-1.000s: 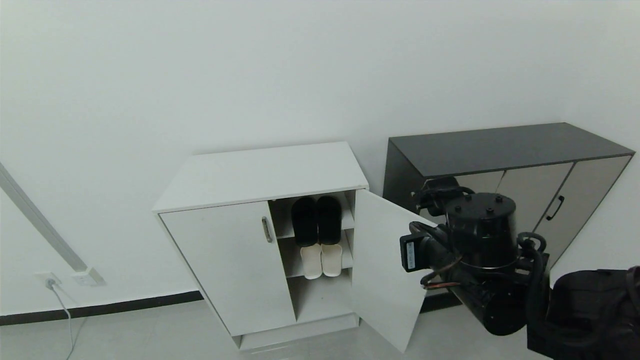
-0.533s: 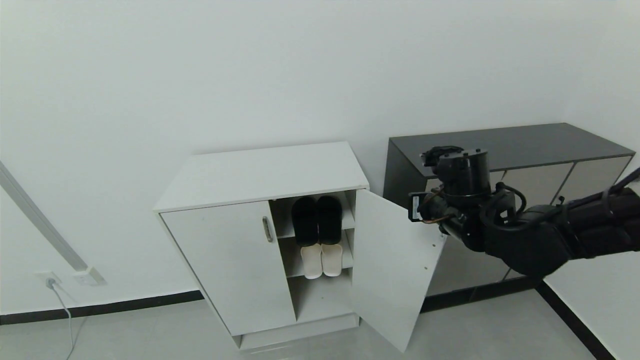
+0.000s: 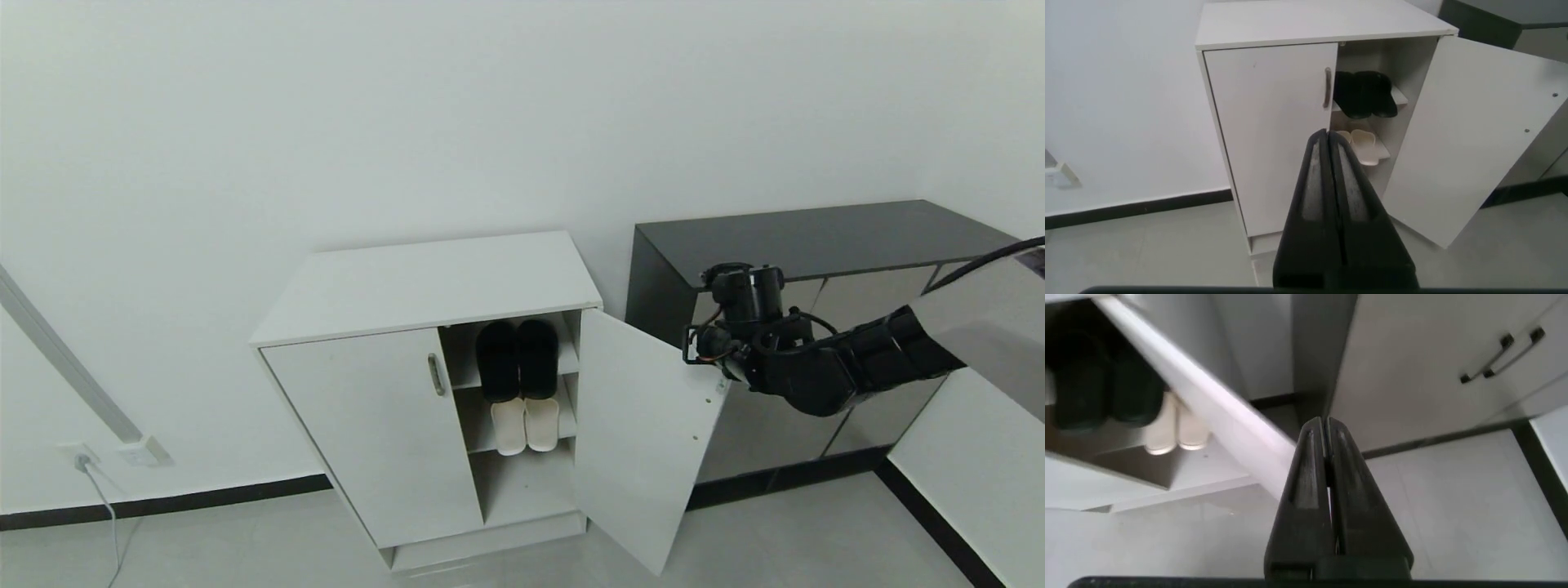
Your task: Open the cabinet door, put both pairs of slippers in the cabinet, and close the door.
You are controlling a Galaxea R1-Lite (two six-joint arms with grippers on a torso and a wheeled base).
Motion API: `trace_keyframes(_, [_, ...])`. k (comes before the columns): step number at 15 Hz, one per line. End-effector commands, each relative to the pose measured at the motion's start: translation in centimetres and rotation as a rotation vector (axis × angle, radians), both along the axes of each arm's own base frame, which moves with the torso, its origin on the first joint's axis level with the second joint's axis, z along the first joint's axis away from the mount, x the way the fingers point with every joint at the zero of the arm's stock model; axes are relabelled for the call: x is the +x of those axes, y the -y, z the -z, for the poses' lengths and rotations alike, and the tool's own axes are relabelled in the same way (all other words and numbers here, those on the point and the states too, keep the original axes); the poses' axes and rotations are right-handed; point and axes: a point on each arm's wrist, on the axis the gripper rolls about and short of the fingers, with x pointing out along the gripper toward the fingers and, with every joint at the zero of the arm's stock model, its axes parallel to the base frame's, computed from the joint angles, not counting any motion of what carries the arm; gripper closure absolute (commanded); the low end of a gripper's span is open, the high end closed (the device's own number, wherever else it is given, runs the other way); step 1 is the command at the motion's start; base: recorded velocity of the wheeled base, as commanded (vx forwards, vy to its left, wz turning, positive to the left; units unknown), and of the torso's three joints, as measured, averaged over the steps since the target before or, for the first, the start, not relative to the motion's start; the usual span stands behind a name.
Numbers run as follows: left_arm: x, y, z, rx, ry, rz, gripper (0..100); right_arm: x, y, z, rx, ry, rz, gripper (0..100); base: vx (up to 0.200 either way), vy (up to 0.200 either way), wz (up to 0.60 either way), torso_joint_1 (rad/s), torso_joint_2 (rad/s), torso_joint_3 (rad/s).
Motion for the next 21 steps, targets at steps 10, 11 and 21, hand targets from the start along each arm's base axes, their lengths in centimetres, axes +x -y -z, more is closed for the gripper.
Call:
trace_keyframes(10, [0.0,0.0,0.0,0.000,-0.003,0.000,100,2.1,1.0,2.4,-0.013,-0.031,0.037,100,0.000,0.000,0.00,0.000,0.00,0.000])
trace_keyframes(11, [0.0,0.0,0.0,0.000,-0.003,0.000,100,2.1,0.9,2.6,-0.014,-0.036,0.037,100,0.000,0.000,0.00,0.000,0.00,0.000])
trace_keyframes(21, [0.0,0.0,0.0,0.000,-0.003,0.001,100,1.2,0.1,3.2,-0.026,-0.060,0.013,100,0.000,0.000,0.00,0.000,0.00,0.000])
